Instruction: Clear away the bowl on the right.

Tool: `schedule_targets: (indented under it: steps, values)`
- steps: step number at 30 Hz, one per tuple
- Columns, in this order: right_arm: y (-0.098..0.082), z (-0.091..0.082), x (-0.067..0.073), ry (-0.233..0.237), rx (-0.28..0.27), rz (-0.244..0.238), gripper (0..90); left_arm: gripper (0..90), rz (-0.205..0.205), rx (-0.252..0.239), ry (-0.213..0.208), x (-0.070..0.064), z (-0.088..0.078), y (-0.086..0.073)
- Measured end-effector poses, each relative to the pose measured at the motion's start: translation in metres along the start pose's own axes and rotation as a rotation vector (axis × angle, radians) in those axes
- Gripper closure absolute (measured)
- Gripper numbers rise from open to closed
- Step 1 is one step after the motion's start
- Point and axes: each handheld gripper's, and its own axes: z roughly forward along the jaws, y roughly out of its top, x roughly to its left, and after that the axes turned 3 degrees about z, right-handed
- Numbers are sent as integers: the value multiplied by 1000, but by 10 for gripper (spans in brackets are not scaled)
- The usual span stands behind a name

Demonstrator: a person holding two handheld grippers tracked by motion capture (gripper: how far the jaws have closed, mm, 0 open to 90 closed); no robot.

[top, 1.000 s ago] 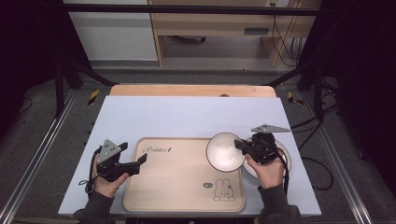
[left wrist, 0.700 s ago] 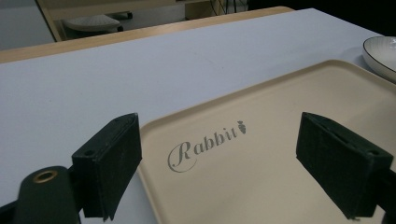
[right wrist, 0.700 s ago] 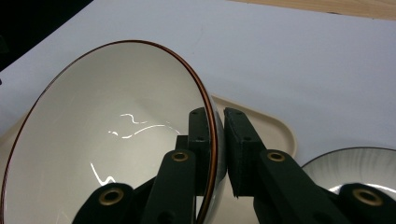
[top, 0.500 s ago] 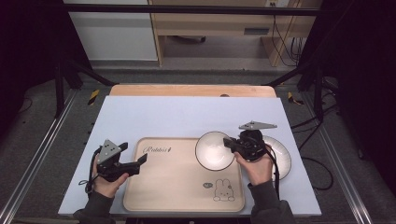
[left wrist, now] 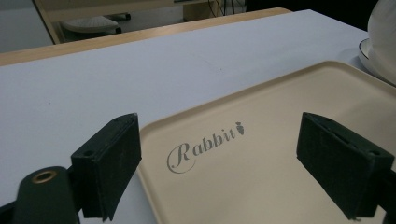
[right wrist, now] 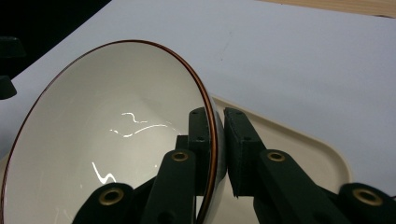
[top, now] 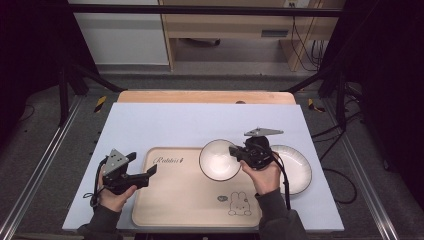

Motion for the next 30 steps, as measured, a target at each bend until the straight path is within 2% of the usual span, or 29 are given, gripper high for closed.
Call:
schedule_targets:
  steps: [13, 15, 19, 26, 30]
  values:
    - [2, 26, 10, 21, 19, 4, 818, 133, -1, 0, 0, 0, -1, 0]
    - [1, 30, 11, 19, 20, -6, 818, 133, -1, 0, -1, 0, -1, 0]
    - [1, 38, 13, 20, 35, 9, 818, 133, -1, 0, -1, 0, -1, 0]
    - [-1, 50, 13, 10, 48, -3, 817, 133, 2, 1, -2, 0, 0, 0]
    - [-2, 55, 13, 9, 57, 6, 818, 133, 1, 2, -2, 0, 0, 0]
